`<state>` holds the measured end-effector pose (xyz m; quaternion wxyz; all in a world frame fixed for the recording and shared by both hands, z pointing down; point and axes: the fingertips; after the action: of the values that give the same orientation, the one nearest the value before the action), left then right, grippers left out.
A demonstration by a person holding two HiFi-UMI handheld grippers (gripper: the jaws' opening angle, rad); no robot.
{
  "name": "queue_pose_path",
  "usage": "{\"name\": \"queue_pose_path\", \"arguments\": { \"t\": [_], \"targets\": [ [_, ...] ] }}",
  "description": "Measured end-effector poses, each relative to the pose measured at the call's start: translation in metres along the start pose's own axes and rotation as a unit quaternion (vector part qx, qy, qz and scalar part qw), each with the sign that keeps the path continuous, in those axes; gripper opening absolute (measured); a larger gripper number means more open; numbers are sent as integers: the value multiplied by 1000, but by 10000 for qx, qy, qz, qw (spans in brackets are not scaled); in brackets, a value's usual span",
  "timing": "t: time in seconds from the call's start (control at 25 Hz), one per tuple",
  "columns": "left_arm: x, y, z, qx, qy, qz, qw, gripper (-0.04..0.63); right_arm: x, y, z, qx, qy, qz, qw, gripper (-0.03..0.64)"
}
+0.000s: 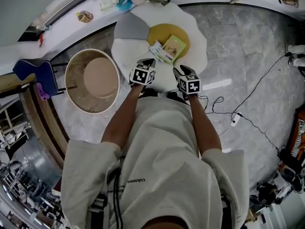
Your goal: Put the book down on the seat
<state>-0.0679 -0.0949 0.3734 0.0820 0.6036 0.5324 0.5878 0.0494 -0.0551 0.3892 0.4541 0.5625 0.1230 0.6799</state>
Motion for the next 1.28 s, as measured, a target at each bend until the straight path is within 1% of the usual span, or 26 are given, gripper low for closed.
{"name": "queue_pose_path", "arguments": {
  "t": [0.08, 0.24, 0.44, 0.56, 0.64, 0.72, 0.84, 1.08, 1.28],
  "targets": [
    [0, -8, 4, -28, 52, 41, 10000, 9, 5, -1, -4, -55, 101, -1, 9999, 153],
    [5, -19, 11, -17, 316, 17, 9995, 8, 11, 2, -13, -256, -57, -95, 9996, 117],
    [19, -22, 16, -61, 336, -73, 9994, 8, 6, 4, -17, -360, -173, -46, 9992, 67],
    [20, -21, 20, -59, 407, -68, 9991, 8, 7, 5, -22, -383, -469, -99, 9981, 35],
    [19, -21, 20, -87, 381, -32, 9992, 8, 8, 4, -23, -346, -680, -148, 9970, 12],
    [16, -21, 21, -128, 358, 29, 9993, 8, 7, 2, -22, -319, -827, -152, 9959, 6],
    [12, -17, 24, -148, 431, 67, 9989, 8, 5, 1, -20, -297, -1042, -156, 9940, 6],
    [15, -11, 34, -65, 554, -23, 9984, 8, 0, -4, -10, -154, -1036, -118, 9944, 6],
    [21, -9, 35, -61, 550, -75, 9984, 8, 2, -3, -8, -93, -1164, -56, 9931, 5]
  ]
}}
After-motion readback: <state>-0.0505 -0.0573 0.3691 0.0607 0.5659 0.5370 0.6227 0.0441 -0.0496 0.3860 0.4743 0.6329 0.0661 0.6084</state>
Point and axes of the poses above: the fingertips, and each gripper's own axes: y forward along the fingers, z to its right, x out of its underside, and after that the axes turned 5 degrees about z, right-handed
